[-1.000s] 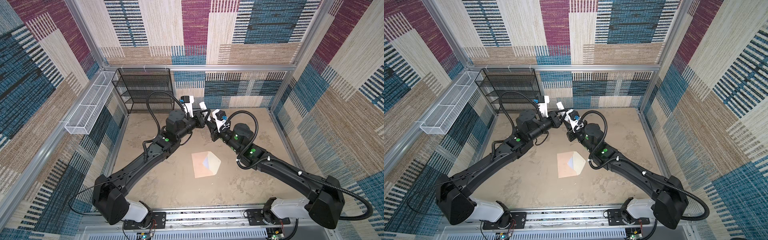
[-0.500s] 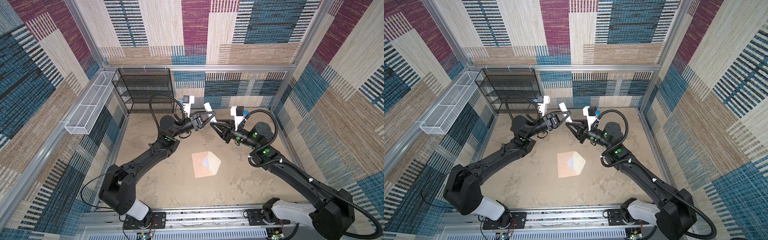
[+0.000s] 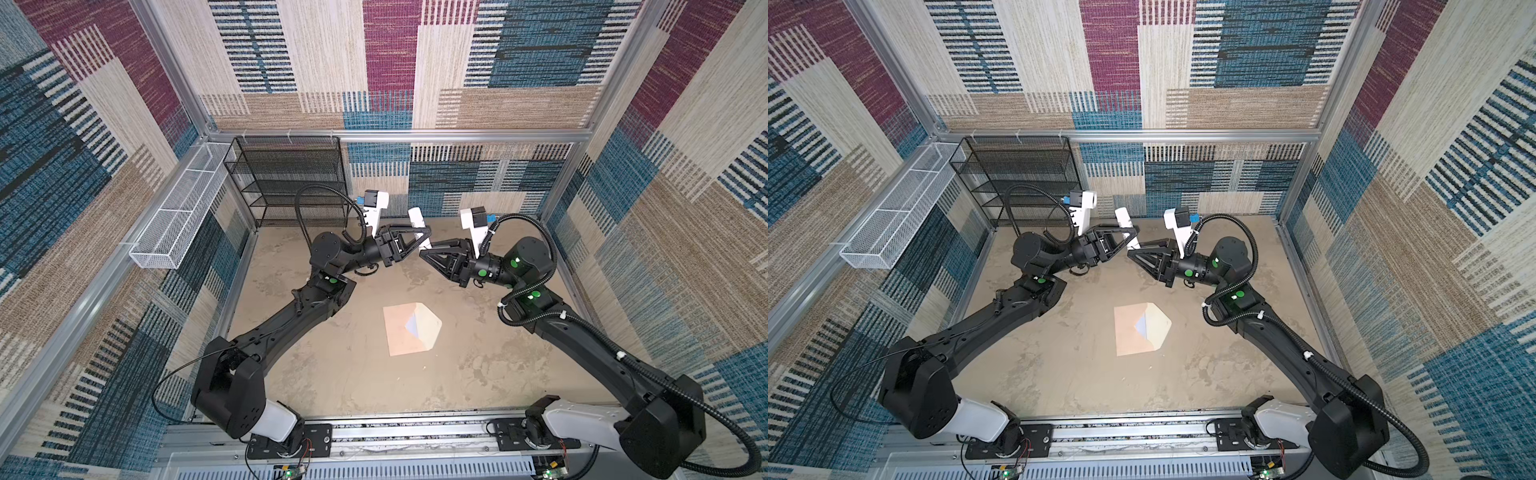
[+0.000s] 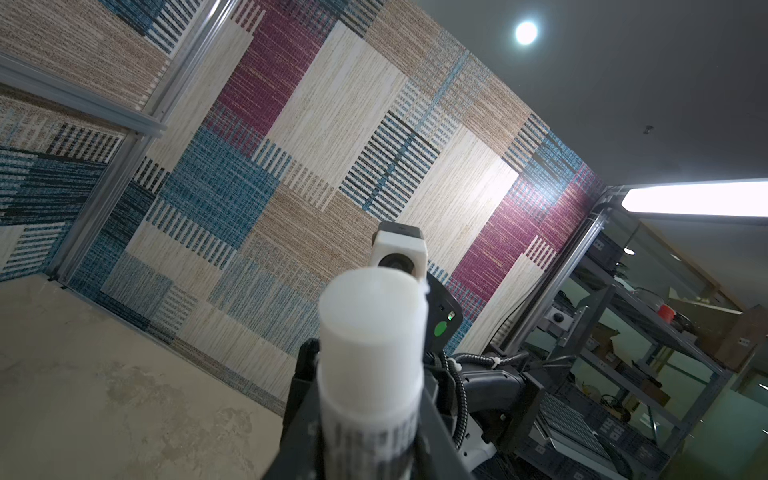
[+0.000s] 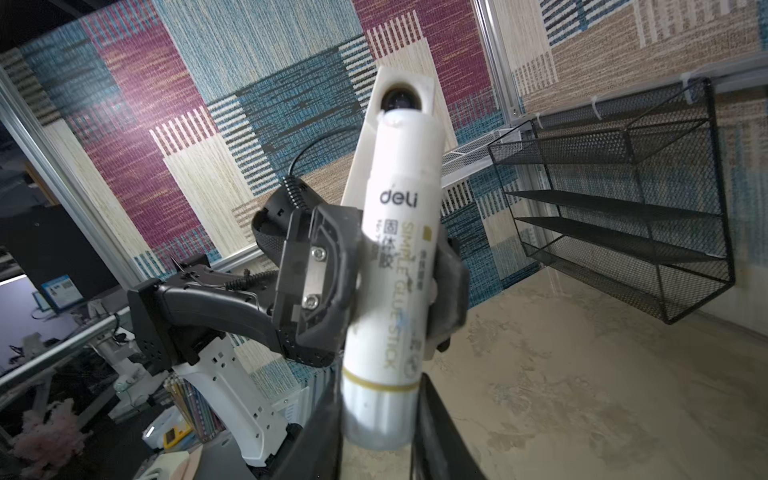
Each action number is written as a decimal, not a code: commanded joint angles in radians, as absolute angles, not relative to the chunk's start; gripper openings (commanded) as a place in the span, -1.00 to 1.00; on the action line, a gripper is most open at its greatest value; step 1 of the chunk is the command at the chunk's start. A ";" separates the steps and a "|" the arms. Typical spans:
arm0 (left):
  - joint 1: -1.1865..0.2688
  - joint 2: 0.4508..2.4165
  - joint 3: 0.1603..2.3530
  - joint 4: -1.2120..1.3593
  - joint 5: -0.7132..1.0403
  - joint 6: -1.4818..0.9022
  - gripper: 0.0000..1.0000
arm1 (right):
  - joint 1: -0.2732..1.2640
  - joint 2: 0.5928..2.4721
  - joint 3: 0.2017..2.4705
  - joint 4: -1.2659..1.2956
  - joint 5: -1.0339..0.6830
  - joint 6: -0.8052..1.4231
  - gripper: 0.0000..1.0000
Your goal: Place the letter into the envelope and seal it
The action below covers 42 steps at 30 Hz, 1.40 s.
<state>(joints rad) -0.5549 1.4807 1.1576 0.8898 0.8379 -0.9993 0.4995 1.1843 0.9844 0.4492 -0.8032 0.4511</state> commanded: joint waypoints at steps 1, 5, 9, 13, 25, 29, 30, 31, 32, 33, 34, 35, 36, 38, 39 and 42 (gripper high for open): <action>-0.557 1.457 1.175 0.694 0.736 -0.871 -1.00 | 0.517 1.146 0.967 0.363 -0.671 0.156 0.11; -0.554 1.464 1.220 0.497 0.588 -0.872 -1.00 | 0.581 1.101 0.896 0.330 -0.418 -0.027 0.30; -0.555 1.484 1.262 0.407 0.502 -0.957 -1.00 | 0.649 1.076 0.816 0.451 -0.196 -0.110 0.40; -0.555 1.478 1.292 0.303 0.480 -1.013 -1.00 | 0.682 1.094 0.796 0.518 -0.050 -0.132 0.46; -0.562 1.479 1.339 0.155 0.515 -1.080 -1.00 | 0.693 1.222 0.856 0.584 0.017 -0.141 0.35; -0.566 1.479 1.336 0.146 0.517 -1.082 -1.00 | 0.696 1.250 0.881 0.582 0.001 -0.151 0.26; -0.566 1.479 1.338 0.146 0.517 -1.085 -1.00 | 0.696 1.258 0.887 0.579 -0.001 -0.153 0.25; -0.567 1.479 1.339 0.147 0.518 -1.086 -1.00 | 0.698 1.262 0.891 0.578 -0.003 -0.154 0.24; -0.568 1.480 1.339 0.147 0.517 -1.088 -1.00 | 0.699 1.268 0.894 0.580 -0.003 -0.154 0.22; -0.571 1.480 1.341 0.147 0.520 -1.088 -1.00 | 0.699 1.273 0.894 0.577 0.000 -0.153 0.20; -0.572 1.481 1.343 0.148 0.522 -1.088 -1.00 | 0.700 1.276 0.897 0.577 0.002 -0.153 0.18; -0.575 1.483 1.345 0.146 0.523 -1.089 -1.00 | 0.701 1.281 0.900 0.575 0.008 -0.154 0.15; -0.576 1.485 1.346 0.146 0.523 -1.090 -1.00 | 0.701 1.285 0.903 0.575 0.014 -0.154 0.13; -0.581 1.488 1.350 0.147 0.528 -1.092 -1.00 | 0.703 1.289 0.905 0.575 0.020 -0.154 0.06; -0.583 1.488 1.351 0.147 0.532 -1.093 -1.00 | 0.702 1.293 0.907 0.572 0.023 -0.154 0.03; -0.591 1.492 1.351 0.149 0.538 -1.095 -1.00 | 0.703 1.294 0.907 0.578 0.032 -0.150 -0.14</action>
<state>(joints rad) -0.5816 1.4887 1.3407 0.1307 0.5007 -1.0805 0.7033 1.2896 0.8982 0.5568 0.0029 -0.1421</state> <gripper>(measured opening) 0.271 0.452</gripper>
